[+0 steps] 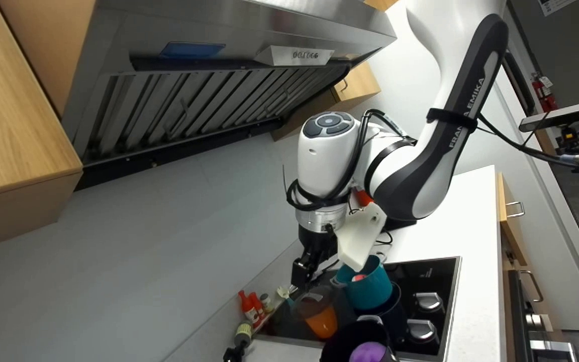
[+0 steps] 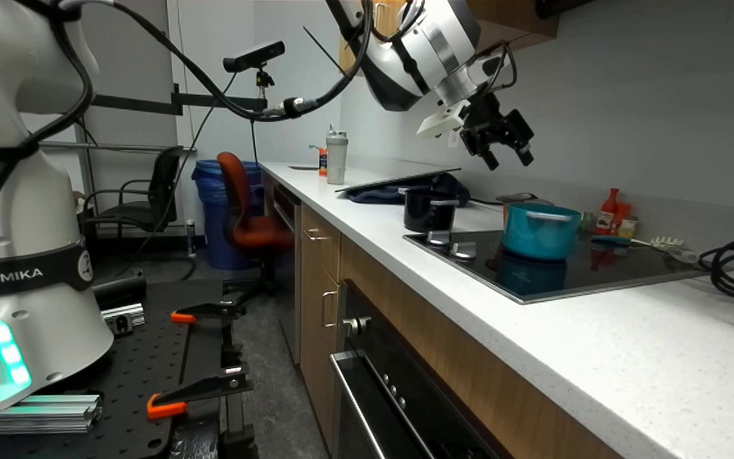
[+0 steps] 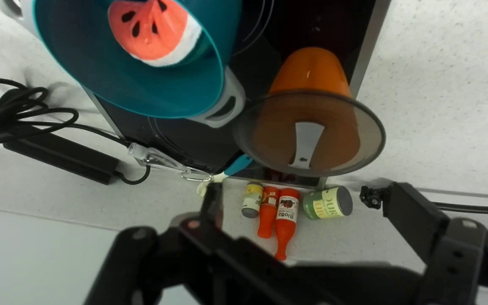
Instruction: Remove the lid from the top of the orange cup and put it on the black pot
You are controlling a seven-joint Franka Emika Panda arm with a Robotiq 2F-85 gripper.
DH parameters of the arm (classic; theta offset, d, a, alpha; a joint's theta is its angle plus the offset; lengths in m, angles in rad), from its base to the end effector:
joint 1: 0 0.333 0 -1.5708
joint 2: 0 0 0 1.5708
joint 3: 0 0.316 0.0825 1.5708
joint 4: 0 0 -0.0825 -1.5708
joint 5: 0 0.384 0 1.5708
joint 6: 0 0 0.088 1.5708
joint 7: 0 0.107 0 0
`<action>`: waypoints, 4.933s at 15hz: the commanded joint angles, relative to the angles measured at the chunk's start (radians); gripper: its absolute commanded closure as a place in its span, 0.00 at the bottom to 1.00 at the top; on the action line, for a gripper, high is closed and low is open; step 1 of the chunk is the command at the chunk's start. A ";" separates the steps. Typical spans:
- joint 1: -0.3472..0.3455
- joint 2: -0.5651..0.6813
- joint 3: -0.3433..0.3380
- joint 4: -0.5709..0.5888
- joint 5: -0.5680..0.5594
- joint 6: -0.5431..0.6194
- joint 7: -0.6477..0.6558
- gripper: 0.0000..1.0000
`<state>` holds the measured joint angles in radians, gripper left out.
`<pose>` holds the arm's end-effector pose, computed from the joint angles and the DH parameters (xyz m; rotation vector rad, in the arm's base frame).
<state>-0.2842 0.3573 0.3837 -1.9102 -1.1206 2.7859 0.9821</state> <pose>0.6430 0.0863 0.3688 2.7656 0.0237 1.0383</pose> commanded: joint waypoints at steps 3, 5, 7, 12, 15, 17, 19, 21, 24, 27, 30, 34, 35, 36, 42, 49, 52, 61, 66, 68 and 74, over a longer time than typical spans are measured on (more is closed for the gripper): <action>0.009 0.048 -0.006 0.055 -0.018 0.001 0.032 0.00; 0.014 0.072 -0.006 0.077 -0.018 0.002 0.038 0.00; 0.016 0.081 -0.006 0.084 -0.018 0.002 0.039 0.00; 0.016 0.081 -0.006 0.086 -0.018 0.002 0.040 0.00; 0.021 0.088 -0.013 0.093 -0.030 0.000 0.048 0.00; 0.021 0.096 -0.014 0.099 -0.030 0.000 0.044 0.00; 0.025 0.105 -0.018 0.106 -0.034 -0.001 0.049 0.00; 0.027 0.115 -0.021 0.115 -0.036 0.002 0.058 0.00; 0.031 0.135 -0.025 0.132 -0.040 0.008 0.066 0.00; 0.036 0.155 -0.026 0.154 -0.044 0.009 0.068 0.00; 0.039 0.179 -0.026 0.185 -0.041 0.006 0.065 0.00; 0.041 0.210 -0.025 0.218 -0.036 0.004 0.064 0.00; 0.040 0.216 -0.023 0.222 -0.032 0.003 0.061 0.00; 0.041 0.223 -0.022 0.226 -0.031 0.003 0.060 0.00; 0.076 0.285 -0.017 0.273 -0.025 -0.009 0.049 0.27; 0.041 0.264 -0.018 0.262 -0.013 0.009 0.030 0.68; 0.032 0.264 -0.017 0.264 -0.012 0.009 0.032 0.94; 0.050 0.212 -0.028 0.241 -0.038 -0.019 0.072 0.96; 0.041 0.150 -0.019 0.194 -0.025 -0.027 0.061 0.96; 0.036 0.123 -0.012 0.165 -0.017 -0.027 0.049 0.96; 0.023 0.040 0.024 0.038 0.006 -0.008 0.006 0.96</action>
<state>-0.2467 0.4686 0.3846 -1.7833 -1.1360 2.7837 1.0126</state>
